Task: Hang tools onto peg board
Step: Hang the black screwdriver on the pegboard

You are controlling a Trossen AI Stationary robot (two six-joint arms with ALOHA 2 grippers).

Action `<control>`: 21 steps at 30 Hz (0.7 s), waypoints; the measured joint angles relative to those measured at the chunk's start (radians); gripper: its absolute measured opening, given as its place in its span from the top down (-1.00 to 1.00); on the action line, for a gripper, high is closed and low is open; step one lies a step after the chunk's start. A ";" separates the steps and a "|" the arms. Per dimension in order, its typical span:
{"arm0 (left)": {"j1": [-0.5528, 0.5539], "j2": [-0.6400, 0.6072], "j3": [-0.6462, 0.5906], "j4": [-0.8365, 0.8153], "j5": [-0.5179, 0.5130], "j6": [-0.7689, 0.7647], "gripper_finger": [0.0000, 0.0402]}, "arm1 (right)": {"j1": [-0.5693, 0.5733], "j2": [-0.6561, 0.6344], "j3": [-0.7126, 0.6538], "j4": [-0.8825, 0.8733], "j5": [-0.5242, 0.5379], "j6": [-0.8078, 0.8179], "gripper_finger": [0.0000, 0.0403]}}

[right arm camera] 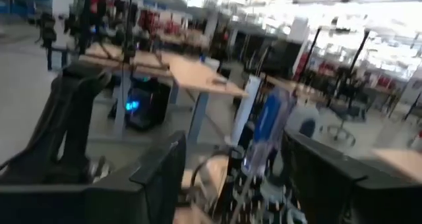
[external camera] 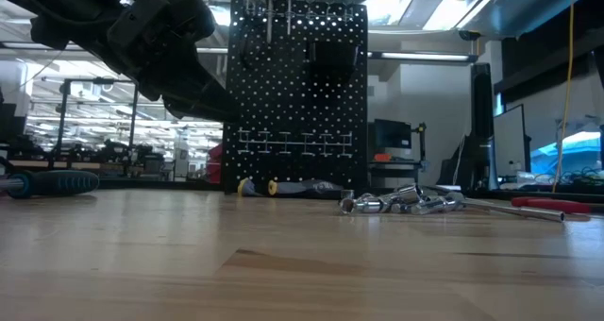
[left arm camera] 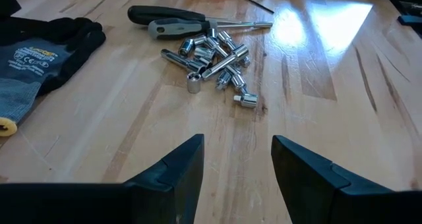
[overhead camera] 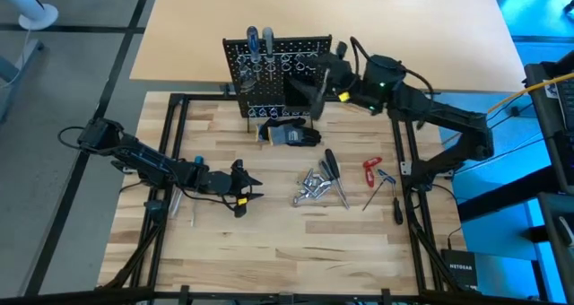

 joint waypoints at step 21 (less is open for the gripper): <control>-0.004 0.000 0.000 0.000 0.000 -0.037 0.16 | 0.518 -0.090 -0.230 -0.734 0.129 0.492 -0.42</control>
